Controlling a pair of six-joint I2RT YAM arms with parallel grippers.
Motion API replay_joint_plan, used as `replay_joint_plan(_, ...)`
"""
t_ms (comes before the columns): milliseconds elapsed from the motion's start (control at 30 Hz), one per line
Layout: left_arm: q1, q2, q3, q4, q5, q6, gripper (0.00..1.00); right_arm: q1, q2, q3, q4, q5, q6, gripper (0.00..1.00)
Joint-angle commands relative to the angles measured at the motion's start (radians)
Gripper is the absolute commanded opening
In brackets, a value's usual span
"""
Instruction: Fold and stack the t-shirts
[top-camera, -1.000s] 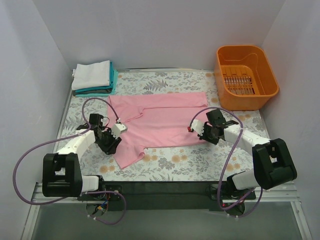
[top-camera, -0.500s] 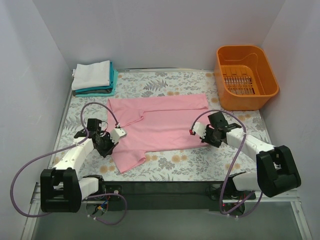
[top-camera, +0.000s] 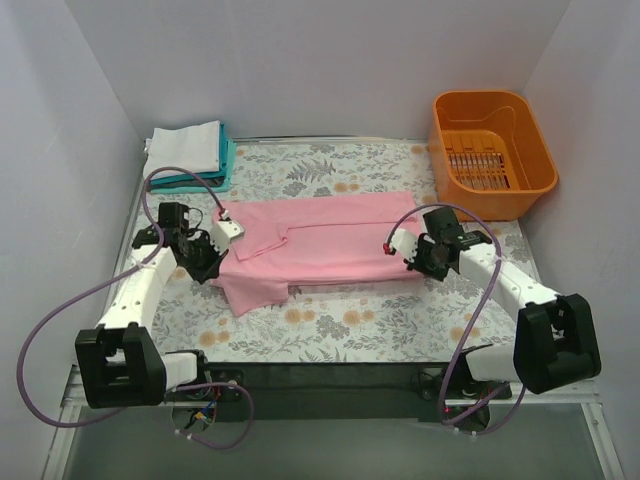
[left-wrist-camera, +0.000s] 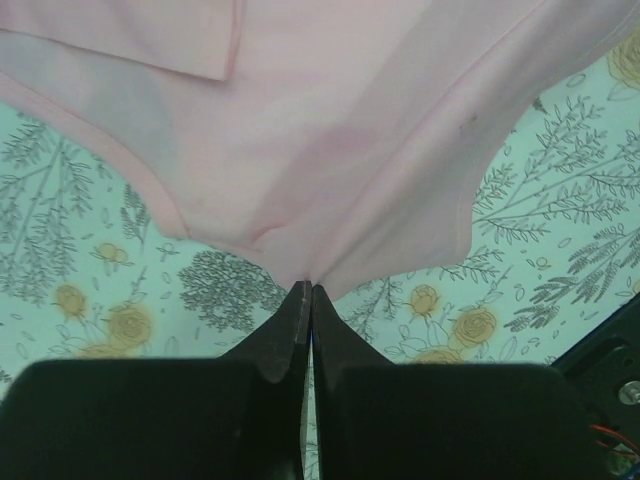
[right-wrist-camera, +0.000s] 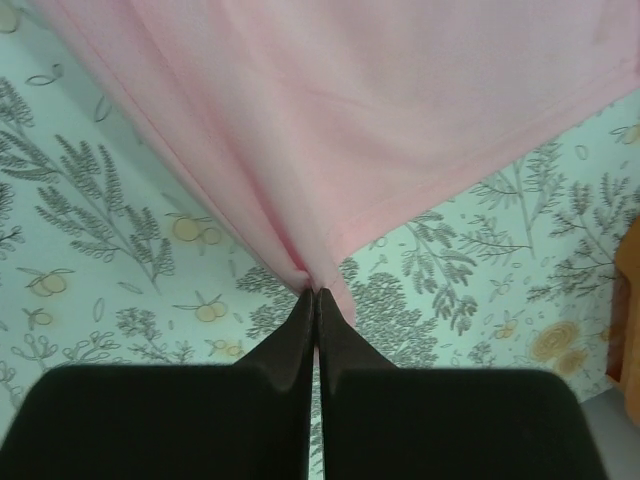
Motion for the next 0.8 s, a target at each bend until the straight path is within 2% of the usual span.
replay_joint_plan(0,0.015,0.057,0.089,0.026,0.014,-0.002,0.00,-0.043,0.056,0.109,-0.015,-0.014,-0.053,0.01)
replay_joint_plan(300,0.032,0.252,0.247,0.191,0.008,-0.065,0.00,-0.062,0.280,0.332,-0.028,-0.016,-0.088,0.01)
replay_joint_plan(567,0.035,0.430,0.394,0.250,0.002,-0.108,0.00,-0.066,0.453,0.504,-0.028,0.003,-0.110,0.01)
replay_joint_plan(767,0.035,0.556,0.430,0.264,0.012,-0.121,0.00,-0.068,0.582,0.633,-0.028,0.013,-0.111,0.01)
